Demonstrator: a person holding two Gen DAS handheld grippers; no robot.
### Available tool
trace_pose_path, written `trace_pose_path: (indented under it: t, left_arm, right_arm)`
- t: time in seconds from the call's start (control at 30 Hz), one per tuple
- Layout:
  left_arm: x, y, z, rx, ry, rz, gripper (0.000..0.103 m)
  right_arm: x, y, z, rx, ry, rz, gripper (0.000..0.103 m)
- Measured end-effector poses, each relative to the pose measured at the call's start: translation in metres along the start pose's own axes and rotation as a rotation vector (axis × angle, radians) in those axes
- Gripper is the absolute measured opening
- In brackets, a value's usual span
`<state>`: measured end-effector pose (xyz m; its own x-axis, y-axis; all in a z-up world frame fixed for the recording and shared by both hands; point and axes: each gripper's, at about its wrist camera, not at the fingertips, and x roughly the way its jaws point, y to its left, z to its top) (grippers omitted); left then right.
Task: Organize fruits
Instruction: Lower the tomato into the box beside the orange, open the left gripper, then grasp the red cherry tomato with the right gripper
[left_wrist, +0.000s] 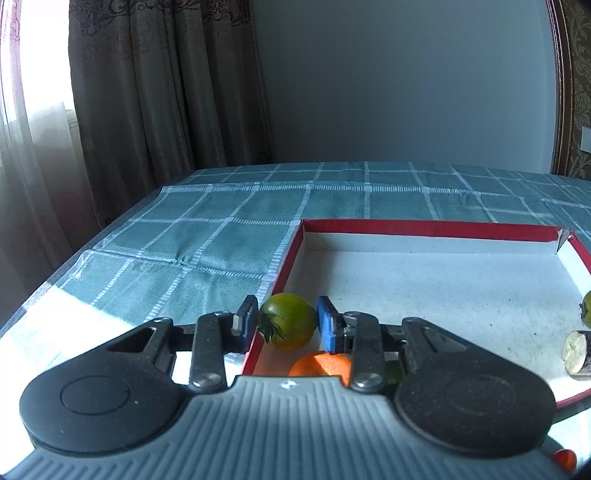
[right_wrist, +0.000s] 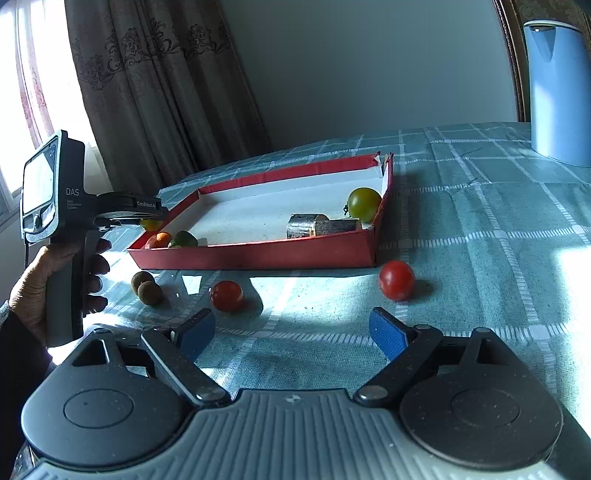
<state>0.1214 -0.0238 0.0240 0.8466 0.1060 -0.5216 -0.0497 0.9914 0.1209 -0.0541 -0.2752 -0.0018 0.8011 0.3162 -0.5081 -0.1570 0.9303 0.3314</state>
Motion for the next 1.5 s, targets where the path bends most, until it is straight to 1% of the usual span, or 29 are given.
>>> trace_pose_path:
  t: [0.1, 0.13, 0.23, 0.27, 0.33, 0.37, 0.43, 0.5, 0.53, 0.57, 0.6, 0.63, 0.7, 0.8, 0.9, 1.0, 1.13, 1.23, 1.33, 1.43, 1.5]
  left_arm:
    - [0.01, -0.001, -0.003, 0.002, 0.029, 0.005, 0.039]
    - [0.012, 0.001, -0.005, -0.005, 0.034, 0.004, 0.039]
    - [0.014, 0.002, -0.005, -0.012, 0.034, -0.002, 0.039]
    - [0.015, 0.002, -0.006, -0.013, 0.032, 0.002, 0.042]
    - [0.014, 0.003, -0.006, -0.016, 0.029, 0.015, 0.05]
    - [0.014, 0.004, -0.006, -0.022, 0.027, 0.013, 0.057]
    - [0.01, 0.007, -0.006, -0.035, 0.025, -0.006, 0.059]
    - [0.004, 0.008, -0.007, -0.037, 0.012, -0.004, 0.063]
    - [-0.002, 0.009, -0.008, -0.038, -0.002, 0.0, 0.065]
    - [-0.009, 0.011, -0.009, -0.042, -0.017, -0.001, 0.07]
    - [-0.015, 0.012, -0.01, -0.047, -0.029, -0.003, 0.077]
    - [-0.024, 0.014, -0.012, -0.052, -0.05, -0.005, 0.079]
    - [-0.04, 0.016, -0.017, -0.044, -0.08, -0.008, 0.09]
    - [-0.064, 0.02, -0.025, -0.036, -0.115, -0.01, 0.099]
    - [-0.083, 0.027, -0.036, -0.058, -0.126, -0.027, 0.103]
    - [-0.092, 0.033, -0.051, -0.077, -0.118, -0.031, 0.103]
    - [-0.096, 0.036, -0.066, -0.085, -0.11, -0.005, 0.103]
    - [-0.098, 0.04, -0.072, -0.1, -0.111, -0.003, 0.103]
    - [-0.1, 0.041, -0.075, -0.104, -0.119, -0.005, 0.103]
    - [-0.098, 0.043, -0.075, -0.113, -0.11, -0.016, 0.103]
    - [-0.098, 0.045, -0.076, -0.126, -0.111, -0.019, 0.103]
  right_arm:
    - [0.0, -0.001, 0.0, 0.009, -0.002, 0.007, 0.091]
    - [0.0, -0.002, 0.0, 0.009, -0.002, 0.008, 0.091]
    - [0.0, -0.002, 0.0, 0.008, -0.002, 0.007, 0.091]
    - [0.0, -0.002, 0.0, 0.008, -0.002, 0.008, 0.091]
    - [0.0, -0.002, 0.0, 0.009, -0.003, 0.009, 0.091]
    - [0.0, -0.002, 0.0, 0.009, -0.001, 0.008, 0.091]
    - [0.0, -0.002, 0.0, 0.007, 0.001, 0.007, 0.091]
    - [0.0, -0.002, 0.0, 0.007, 0.003, 0.007, 0.091]
    - [0.0, -0.002, 0.0, 0.007, 0.004, 0.007, 0.091]
    - [0.0, -0.002, 0.0, 0.007, 0.006, 0.007, 0.091]
    - [0.0, -0.002, 0.0, 0.007, 0.008, 0.007, 0.091]
    - [0.0, -0.002, 0.0, 0.008, 0.008, 0.007, 0.091]
    - [0.0, -0.002, 0.0, 0.007, 0.008, 0.008, 0.091]
    - [-0.002, -0.002, 0.0, 0.007, -0.001, 0.018, 0.091]
    - [-0.006, -0.001, 0.0, 0.0, -0.019, 0.014, 0.091]
    - [-0.011, 0.001, -0.001, -0.032, -0.042, 0.006, 0.091]
    - [-0.02, 0.0, 0.0, -0.09, -0.062, -0.038, 0.091]
    - [-0.026, -0.006, 0.0, -0.12, -0.082, -0.079, 0.091]
    - [-0.034, -0.015, -0.001, -0.161, -0.106, -0.144, 0.091]
    - [-0.036, -0.027, 0.003, -0.178, -0.105, -0.195, 0.091]
    - [-0.033, -0.036, 0.007, -0.184, -0.089, -0.219, 0.091]
